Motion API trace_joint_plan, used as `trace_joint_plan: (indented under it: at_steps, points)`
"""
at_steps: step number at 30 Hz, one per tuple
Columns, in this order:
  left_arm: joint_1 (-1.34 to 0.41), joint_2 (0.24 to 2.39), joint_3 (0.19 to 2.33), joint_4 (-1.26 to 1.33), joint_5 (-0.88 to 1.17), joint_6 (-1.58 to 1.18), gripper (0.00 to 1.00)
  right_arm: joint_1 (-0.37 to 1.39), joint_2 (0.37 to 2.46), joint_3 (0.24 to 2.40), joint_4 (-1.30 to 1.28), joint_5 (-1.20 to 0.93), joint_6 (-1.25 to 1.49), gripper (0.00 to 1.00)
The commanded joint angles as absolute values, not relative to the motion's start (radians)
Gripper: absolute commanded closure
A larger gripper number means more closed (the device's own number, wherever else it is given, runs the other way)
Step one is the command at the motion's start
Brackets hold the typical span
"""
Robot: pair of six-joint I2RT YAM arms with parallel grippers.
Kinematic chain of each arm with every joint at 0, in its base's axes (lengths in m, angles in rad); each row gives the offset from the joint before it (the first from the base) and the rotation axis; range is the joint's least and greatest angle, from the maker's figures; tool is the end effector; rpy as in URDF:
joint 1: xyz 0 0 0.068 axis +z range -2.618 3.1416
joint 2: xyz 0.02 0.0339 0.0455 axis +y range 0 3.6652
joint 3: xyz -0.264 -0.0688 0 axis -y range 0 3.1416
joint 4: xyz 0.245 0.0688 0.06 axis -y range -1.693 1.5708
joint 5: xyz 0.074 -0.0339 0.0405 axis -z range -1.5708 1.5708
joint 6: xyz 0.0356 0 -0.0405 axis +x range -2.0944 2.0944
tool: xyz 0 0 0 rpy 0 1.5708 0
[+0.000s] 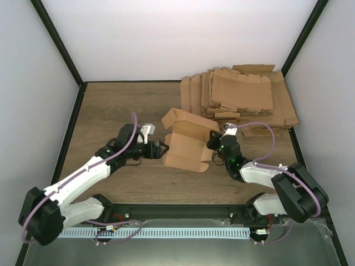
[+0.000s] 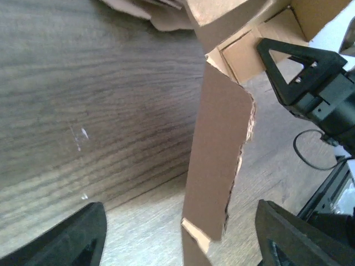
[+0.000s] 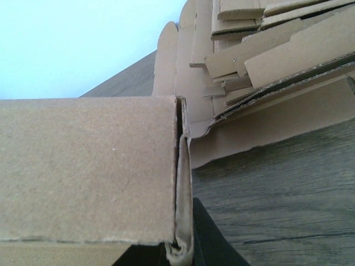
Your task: Fold the paper box
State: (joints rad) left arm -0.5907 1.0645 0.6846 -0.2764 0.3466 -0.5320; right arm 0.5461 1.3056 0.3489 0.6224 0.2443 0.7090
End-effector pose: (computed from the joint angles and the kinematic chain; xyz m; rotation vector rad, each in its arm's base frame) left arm 0.1817 -0.1364 0.2437 0.2728 2.3559 -0.9690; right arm 0.2126 0.1191 0.1670 0.3260 1.9157 0.6161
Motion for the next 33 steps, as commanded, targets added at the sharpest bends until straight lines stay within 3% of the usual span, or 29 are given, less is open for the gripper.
trace_joint_plan:
  at_steps: [1,4,8,9,13,19,27,31,33]
  points:
    - [-0.639,1.152,0.751,-0.267,0.317,-0.522,0.33,0.542,1.336,0.369,0.674,0.229,0.722,0.99]
    - [-0.701,1.216,0.841,-0.330,0.217,-0.499,0.54,0.541,1.345,0.361,0.690,0.216,0.732,0.99]
    - [-0.736,1.273,0.965,-0.444,0.126,-0.489,0.92,0.540,1.349,0.357,0.687,0.186,0.776,0.99]
    - [-0.738,1.288,1.012,-0.502,0.107,-0.480,0.96,0.539,1.355,0.358,0.679,0.174,0.799,0.97]
    - [-0.739,1.326,1.187,-0.671,0.119,-0.446,0.96,0.540,1.395,0.334,0.753,0.069,0.854,0.74]
    - [-0.739,1.418,1.377,-0.928,0.082,-0.396,0.96,0.540,1.429,0.327,0.777,-0.056,0.846,0.56]
    - [-0.736,1.529,1.528,-1.093,0.035,-0.329,0.95,0.540,1.417,0.305,0.709,-0.303,0.723,0.28]
    - [-0.729,1.571,1.594,-1.154,-0.042,-0.292,0.95,0.540,1.427,0.306,0.646,-0.424,0.645,0.23]
    - [-0.725,1.586,1.608,-1.164,-0.069,-0.272,0.95,0.540,1.409,0.282,0.649,-0.454,0.643,0.14]
